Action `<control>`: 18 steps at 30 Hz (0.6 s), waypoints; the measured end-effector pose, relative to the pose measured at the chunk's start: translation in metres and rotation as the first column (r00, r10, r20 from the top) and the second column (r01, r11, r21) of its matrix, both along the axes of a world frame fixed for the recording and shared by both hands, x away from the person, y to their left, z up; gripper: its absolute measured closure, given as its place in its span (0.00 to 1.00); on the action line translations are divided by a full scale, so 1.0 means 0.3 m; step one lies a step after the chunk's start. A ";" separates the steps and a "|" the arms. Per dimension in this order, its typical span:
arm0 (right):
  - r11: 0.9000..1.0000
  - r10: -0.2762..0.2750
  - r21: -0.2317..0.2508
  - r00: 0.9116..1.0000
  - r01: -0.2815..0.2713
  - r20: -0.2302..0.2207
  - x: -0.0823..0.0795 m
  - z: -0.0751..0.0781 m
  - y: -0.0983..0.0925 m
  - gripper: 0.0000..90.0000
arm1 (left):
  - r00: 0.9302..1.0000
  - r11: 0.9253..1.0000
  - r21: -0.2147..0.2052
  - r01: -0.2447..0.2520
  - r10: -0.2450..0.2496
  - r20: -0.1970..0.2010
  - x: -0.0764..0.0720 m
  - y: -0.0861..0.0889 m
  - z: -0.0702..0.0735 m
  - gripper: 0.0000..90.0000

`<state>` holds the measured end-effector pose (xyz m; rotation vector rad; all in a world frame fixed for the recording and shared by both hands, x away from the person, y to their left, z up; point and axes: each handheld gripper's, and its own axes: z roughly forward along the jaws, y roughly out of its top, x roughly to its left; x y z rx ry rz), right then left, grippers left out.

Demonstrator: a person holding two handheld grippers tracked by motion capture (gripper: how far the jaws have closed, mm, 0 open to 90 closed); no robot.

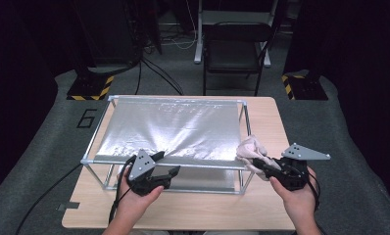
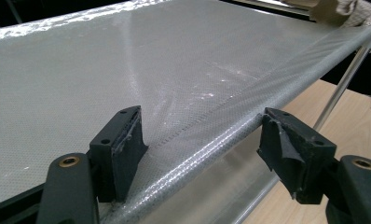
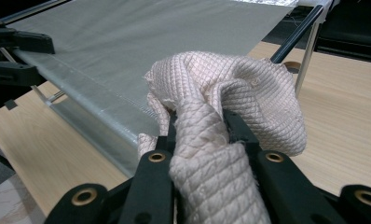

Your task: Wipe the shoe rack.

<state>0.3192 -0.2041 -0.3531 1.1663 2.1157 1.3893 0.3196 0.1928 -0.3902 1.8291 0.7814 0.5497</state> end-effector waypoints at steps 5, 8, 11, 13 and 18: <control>1.000 0.022 0.007 1.000 -0.022 0.006 -0.051 -0.001 -0.003 0.84 | 1.000 1.000 0.002 0.000 0.000 0.002 0.000 0.001 0.000 0.34; 1.000 0.026 0.015 1.000 -0.026 0.011 -0.079 -0.014 -0.008 0.84 | 1.000 1.000 0.013 0.002 -0.002 0.011 0.003 0.003 0.002 0.33; 1.000 0.019 0.007 1.000 -0.019 0.010 -0.103 -0.035 -0.009 0.83 | 1.000 1.000 0.014 0.004 -0.004 0.008 0.003 0.003 0.002 0.34; 1.000 0.008 0.000 1.000 -0.008 0.016 -0.116 -0.051 -0.011 0.82 | 1.000 1.000 0.021 0.005 -0.006 0.009 0.004 0.004 0.003 0.34; 1.000 -0.009 -0.030 1.000 0.009 -0.001 -0.123 -0.093 -0.004 0.80 | 1.000 1.000 0.019 0.006 -0.006 0.014 0.004 0.004 0.002 0.34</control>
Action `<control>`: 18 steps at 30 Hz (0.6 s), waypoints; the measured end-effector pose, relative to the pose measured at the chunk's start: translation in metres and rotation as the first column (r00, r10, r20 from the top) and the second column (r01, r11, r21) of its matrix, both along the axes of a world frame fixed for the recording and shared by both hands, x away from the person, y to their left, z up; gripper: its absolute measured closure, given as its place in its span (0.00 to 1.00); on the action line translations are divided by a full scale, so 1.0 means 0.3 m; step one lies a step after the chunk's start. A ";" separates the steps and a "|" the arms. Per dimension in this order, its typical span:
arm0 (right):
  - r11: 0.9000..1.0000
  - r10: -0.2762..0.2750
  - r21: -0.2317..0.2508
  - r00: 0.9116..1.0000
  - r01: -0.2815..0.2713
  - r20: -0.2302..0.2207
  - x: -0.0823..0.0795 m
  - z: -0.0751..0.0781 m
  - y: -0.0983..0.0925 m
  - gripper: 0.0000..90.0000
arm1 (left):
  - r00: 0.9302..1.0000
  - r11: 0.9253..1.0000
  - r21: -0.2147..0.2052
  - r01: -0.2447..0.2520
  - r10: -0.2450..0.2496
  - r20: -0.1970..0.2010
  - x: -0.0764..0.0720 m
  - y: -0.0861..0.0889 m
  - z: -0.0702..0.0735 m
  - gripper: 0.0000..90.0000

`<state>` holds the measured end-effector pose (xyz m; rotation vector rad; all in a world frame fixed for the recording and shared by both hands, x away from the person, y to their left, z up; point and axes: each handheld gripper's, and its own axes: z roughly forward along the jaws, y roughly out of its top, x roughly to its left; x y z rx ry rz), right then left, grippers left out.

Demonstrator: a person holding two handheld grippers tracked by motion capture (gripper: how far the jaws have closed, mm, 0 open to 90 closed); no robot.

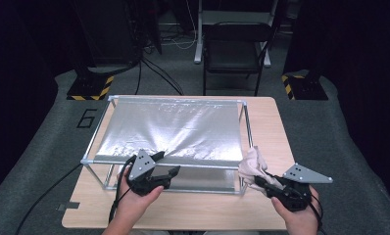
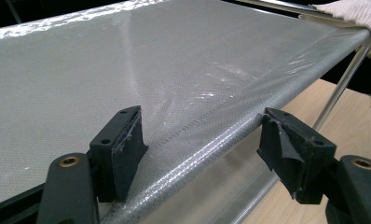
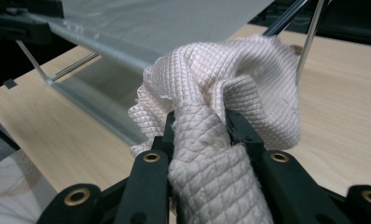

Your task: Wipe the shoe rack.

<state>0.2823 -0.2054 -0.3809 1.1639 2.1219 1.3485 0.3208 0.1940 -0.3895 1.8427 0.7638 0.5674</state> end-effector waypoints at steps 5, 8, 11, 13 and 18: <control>1.000 -0.013 -0.026 1.000 0.013 -0.015 0.002 -0.049 0.014 0.79 | 1.000 1.000 -0.006 0.001 -0.001 -0.007 -0.001 0.000 0.000 0.34; 0.999 -0.022 -0.029 0.999 0.021 -0.024 0.010 -0.079 0.018 0.77 | 1.000 1.000 -0.011 -0.001 0.001 -0.010 -0.002 -0.001 -0.001 0.34; 0.999 -0.038 -0.031 0.999 0.037 -0.034 0.016 -0.111 0.027 0.76 | 1.000 1.000 -0.008 0.001 -0.001 -0.008 -0.002 0.000 -0.001 0.34; 0.999 -0.045 -0.030 0.998 0.044 -0.036 0.021 -0.127 0.028 0.75 | 1.000 1.000 -0.012 0.000 0.000 -0.010 -0.002 -0.001 -0.001 0.34; 0.999 -0.050 -0.018 0.998 0.049 -0.036 0.035 -0.147 0.036 0.73 | 1.000 1.000 -0.008 0.002 -0.002 -0.003 0.000 0.002 0.000 0.34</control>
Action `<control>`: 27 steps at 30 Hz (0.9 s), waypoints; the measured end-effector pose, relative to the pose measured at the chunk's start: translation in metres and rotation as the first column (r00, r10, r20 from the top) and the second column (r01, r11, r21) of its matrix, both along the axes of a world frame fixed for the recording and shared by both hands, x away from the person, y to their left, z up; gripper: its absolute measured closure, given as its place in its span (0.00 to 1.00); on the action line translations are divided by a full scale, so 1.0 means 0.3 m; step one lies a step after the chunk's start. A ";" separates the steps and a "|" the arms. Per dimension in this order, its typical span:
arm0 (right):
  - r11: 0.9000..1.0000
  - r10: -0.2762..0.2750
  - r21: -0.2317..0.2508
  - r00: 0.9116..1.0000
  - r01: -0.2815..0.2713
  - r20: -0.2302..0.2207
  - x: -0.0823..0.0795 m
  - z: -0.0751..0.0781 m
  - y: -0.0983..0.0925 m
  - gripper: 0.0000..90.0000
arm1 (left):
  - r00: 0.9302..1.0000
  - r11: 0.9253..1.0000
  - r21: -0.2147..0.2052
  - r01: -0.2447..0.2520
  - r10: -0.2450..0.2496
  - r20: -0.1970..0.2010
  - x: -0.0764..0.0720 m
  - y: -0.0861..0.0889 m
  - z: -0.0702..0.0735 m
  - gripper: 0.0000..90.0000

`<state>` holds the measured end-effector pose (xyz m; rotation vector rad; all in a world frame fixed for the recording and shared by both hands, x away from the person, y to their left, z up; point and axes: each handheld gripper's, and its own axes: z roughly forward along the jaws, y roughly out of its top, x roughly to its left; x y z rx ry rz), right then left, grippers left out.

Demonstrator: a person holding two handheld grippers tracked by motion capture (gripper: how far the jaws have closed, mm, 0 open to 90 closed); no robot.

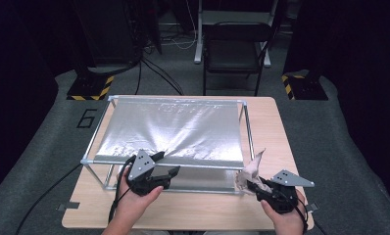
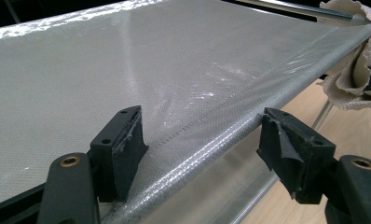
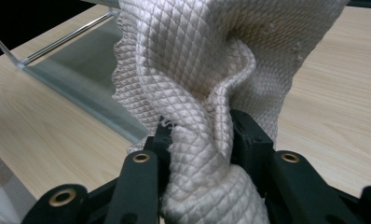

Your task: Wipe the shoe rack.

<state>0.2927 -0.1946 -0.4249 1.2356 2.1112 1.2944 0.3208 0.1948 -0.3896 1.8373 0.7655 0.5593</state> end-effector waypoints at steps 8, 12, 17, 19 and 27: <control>1.000 -0.011 -0.019 1.000 0.012 0.029 0.012 0.005 0.022 0.71 | 1.000 1.000 -0.001 0.002 -0.002 -0.001 0.000 0.001 0.000 0.34; 1.000 -0.009 -0.020 1.000 0.009 0.020 0.020 -0.023 0.027 0.75 | 1.000 1.000 0.000 0.003 -0.003 -0.001 0.000 0.002 0.000 0.34; 0.999 -0.025 -0.034 1.000 0.024 -0.002 0.031 -0.074 0.034 0.80 | 1.000 1.000 0.001 0.005 -0.005 -0.003 0.001 0.002 0.001 0.34; 0.999 -0.023 -0.041 1.000 0.023 -0.008 0.034 -0.092 0.036 0.81 | 1.000 1.000 0.000 0.003 -0.003 -0.001 0.001 0.002 0.000 0.34; 0.998 -0.035 -0.061 0.998 0.032 -0.055 0.042 -0.182 0.042 0.81 | 1.000 1.000 0.001 0.006 -0.006 -0.001 0.001 0.003 0.000 0.34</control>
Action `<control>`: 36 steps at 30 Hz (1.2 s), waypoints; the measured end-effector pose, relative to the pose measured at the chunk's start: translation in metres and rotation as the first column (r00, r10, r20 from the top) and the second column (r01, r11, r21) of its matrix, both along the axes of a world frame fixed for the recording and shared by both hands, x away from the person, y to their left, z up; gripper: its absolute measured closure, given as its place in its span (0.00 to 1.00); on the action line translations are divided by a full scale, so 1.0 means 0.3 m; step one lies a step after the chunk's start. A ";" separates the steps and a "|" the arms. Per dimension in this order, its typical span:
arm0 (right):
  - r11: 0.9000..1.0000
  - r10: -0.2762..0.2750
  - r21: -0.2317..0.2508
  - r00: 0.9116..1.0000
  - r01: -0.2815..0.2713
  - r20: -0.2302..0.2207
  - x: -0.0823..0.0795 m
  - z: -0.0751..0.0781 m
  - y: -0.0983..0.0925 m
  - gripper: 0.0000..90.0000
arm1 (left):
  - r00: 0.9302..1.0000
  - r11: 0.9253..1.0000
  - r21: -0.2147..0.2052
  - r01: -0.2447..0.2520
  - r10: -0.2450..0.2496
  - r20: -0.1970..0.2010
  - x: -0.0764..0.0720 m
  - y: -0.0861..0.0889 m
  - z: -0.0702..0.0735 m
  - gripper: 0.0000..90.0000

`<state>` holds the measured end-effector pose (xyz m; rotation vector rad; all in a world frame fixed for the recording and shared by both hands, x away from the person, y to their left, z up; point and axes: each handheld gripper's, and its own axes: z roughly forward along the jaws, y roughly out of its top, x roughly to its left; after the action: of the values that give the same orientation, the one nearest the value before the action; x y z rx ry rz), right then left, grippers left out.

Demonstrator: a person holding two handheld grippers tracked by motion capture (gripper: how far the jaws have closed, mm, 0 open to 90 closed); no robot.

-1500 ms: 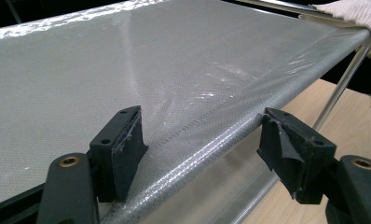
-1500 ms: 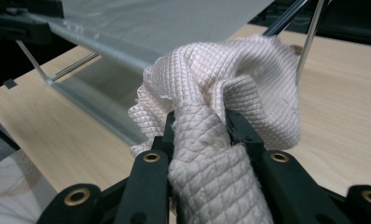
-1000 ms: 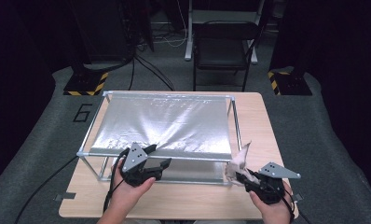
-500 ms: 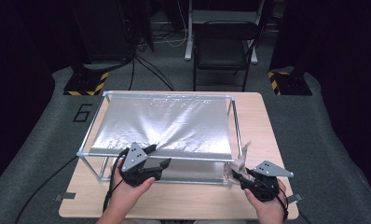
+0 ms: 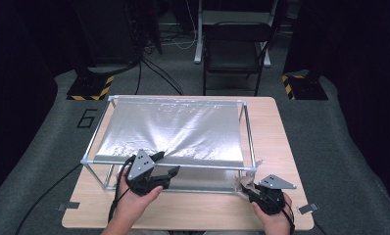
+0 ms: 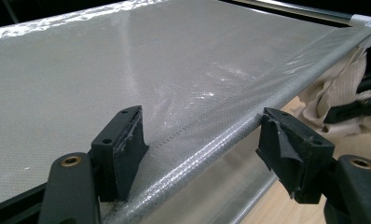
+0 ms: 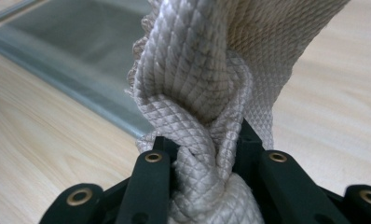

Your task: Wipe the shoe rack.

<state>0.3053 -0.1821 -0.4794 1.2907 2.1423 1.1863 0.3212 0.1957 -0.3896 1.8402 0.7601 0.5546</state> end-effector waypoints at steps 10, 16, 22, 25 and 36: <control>1.000 0.002 -0.004 1.000 -0.002 -0.011 0.006 -0.035 0.000 0.81 | 1.000 1.000 0.000 -0.002 0.002 0.006 0.000 0.000 -0.001 0.35; 1.000 0.010 0.009 0.999 -0.010 0.030 -0.010 0.049 -0.007 0.81 | 1.000 1.000 0.001 -0.001 0.001 0.005 0.000 0.001 -0.001 0.35; 1.000 0.011 0.021 0.997 -0.012 0.080 -0.022 0.122 -0.008 0.81 | 1.000 1.000 0.000 -0.002 0.002 0.006 0.000 0.000 -0.001 0.35; 0.999 0.014 0.029 0.996 -0.017 0.083 -0.019 0.126 -0.011 0.81 | 1.000 1.000 -0.002 -0.002 0.002 0.003 0.000 0.000 -0.001 0.34; 1.000 0.002 0.025 1.000 -0.003 0.024 0.001 0.026 -0.003 0.81 | 1.000 1.000 -0.008 -0.004 0.004 0.001 -0.001 -0.002 -0.003 0.35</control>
<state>0.3056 -0.1832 -0.4716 1.2778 2.1189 1.2280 0.3209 0.1949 -0.3903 1.8312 0.7649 0.5547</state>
